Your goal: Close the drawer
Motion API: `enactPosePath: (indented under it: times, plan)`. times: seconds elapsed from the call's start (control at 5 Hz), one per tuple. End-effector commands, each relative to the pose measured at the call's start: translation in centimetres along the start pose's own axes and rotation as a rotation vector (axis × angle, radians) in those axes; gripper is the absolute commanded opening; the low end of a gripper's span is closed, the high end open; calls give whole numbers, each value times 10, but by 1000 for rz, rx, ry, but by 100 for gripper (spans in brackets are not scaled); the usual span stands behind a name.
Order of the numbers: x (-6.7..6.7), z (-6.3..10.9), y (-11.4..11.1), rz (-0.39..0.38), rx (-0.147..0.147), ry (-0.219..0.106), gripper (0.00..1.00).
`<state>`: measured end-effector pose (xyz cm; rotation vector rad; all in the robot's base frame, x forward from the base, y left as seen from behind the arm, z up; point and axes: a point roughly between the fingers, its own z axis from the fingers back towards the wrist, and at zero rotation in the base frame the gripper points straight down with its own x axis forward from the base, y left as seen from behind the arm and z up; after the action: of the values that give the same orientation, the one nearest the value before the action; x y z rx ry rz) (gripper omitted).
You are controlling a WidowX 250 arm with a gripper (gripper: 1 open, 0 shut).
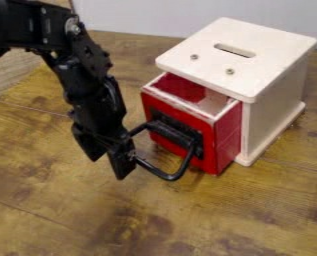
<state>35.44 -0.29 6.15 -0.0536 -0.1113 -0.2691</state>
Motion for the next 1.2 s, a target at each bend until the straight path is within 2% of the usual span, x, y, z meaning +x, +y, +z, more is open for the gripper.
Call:
enactPosePath:
  times: [0.0, 0.4, 0.8, 1.0]
  plan:
    - [14, 16, 9, 31, 20, -62, 100]
    - [26, 14, 13, 50, 30, -74, 100]
    - [21, 15, 12, 76, 38, -104, 100]
    - [18, 17, 12, 94, 41, -130, 100]
